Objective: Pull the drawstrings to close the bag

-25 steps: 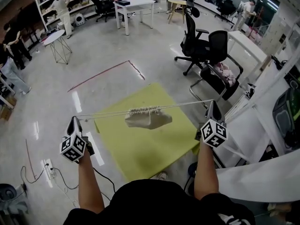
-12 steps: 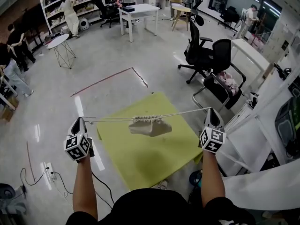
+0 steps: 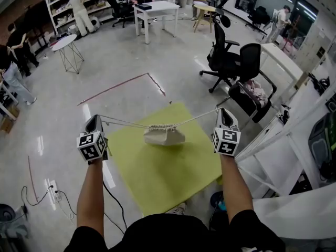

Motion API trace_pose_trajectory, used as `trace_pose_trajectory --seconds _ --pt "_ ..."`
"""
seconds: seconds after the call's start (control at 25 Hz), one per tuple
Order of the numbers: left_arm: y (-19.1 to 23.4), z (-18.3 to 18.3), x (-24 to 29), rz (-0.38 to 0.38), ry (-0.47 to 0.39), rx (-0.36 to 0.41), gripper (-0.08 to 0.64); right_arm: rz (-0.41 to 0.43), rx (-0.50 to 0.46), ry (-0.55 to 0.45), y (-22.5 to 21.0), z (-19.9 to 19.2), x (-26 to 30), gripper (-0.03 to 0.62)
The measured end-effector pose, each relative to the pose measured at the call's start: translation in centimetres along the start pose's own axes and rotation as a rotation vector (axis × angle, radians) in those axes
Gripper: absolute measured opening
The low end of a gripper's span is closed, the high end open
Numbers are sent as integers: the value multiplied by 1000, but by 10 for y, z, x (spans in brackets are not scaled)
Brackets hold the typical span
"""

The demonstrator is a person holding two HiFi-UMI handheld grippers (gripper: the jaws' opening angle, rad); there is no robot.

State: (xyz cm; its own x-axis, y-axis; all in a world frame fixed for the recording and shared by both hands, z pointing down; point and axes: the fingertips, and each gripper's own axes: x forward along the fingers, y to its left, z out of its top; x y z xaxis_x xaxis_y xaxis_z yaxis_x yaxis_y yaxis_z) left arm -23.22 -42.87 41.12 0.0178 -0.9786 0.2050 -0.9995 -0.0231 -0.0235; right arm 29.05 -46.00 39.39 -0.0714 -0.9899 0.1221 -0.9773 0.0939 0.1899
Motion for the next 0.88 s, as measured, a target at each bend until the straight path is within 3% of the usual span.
trace_pose_trajectory --seconds 0.24,0.44,0.6,0.76,0.88 --pt "-13 57 31 -15 -77 47 12 23 -37 -69 13 50 37 14" --pt "-22 90 22 -23 -150 68 12 41 -59 -149 23 88 29 14" --pt "-31 65 7 -44 -124 77 12 73 -98 -124 37 69 12 14" --pt "-41 9 -4 -78 -31 7 12 126 -116 -25 53 14 -3 14" --pt "-44 -28 -15 -83 42 -3 12 159 -119 53 62 -28 -22 14"
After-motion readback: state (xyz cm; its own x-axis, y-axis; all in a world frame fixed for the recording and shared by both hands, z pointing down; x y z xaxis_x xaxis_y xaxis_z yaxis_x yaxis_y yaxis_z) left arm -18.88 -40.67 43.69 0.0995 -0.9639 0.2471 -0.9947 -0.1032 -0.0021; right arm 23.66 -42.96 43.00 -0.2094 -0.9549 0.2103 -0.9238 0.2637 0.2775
